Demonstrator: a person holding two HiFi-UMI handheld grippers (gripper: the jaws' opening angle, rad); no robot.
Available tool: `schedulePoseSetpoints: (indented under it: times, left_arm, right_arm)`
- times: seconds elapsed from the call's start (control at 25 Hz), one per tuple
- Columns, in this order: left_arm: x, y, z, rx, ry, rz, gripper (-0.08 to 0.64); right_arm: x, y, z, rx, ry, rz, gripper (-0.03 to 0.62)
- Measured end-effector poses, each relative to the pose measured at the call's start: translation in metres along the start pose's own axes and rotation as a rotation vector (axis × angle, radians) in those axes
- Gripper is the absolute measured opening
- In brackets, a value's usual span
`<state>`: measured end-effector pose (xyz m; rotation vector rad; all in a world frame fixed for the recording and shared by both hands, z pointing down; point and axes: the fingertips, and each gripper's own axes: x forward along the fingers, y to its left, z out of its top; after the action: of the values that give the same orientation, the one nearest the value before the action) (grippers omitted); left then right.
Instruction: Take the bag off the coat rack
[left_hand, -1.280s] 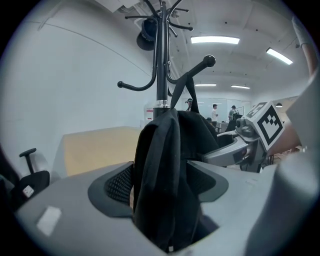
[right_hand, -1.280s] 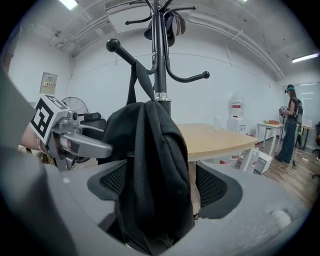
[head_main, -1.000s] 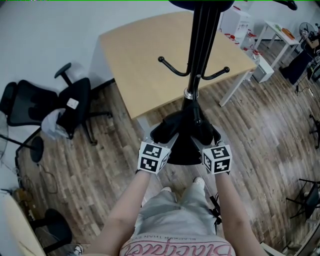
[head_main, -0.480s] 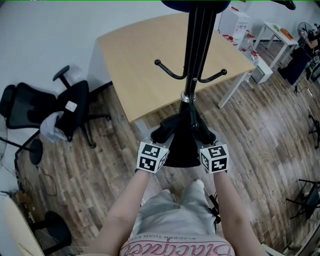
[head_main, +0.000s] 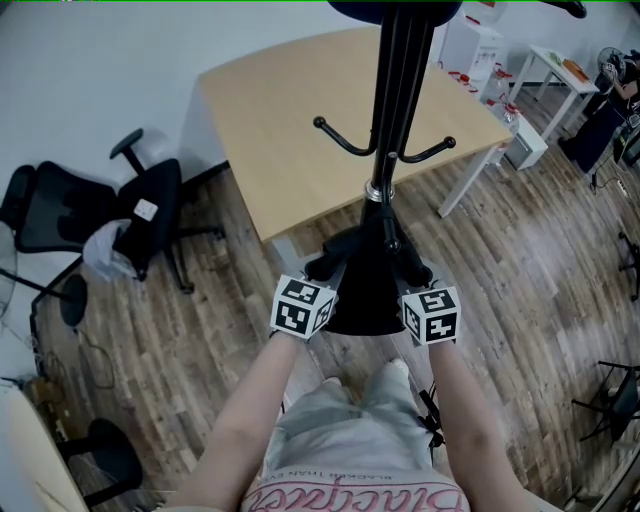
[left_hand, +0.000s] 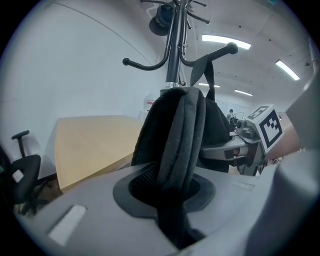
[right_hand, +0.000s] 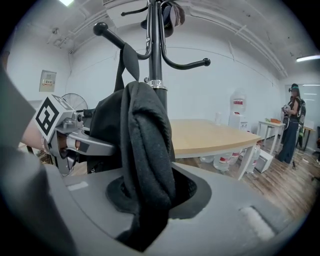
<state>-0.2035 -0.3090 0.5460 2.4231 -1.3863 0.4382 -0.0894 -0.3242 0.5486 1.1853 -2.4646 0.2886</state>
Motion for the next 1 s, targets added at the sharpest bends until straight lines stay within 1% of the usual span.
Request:
schedulePoseSetpoints:
  times: [0.12,0.64,1.0]
  left_arm:
    - [-0.005,-0.004,0.000,-0.013,0.001,-0.004,0.089]
    - [-0.032,-0.028,0.008,-0.007,-0.032,0.006,0.087]
    - [-0.054,-0.040,0.012,-0.012,-0.054,0.021,0.086]
  right_arm:
    - [-0.006,0.003,0.000,0.009,0.002,0.001,0.092]
    - [-0.041,0.015,0.005,0.021,-0.023,-0.009,0.089]
    - [-0.062,0.027,0.012,0.006,-0.034,-0.003,0.089]
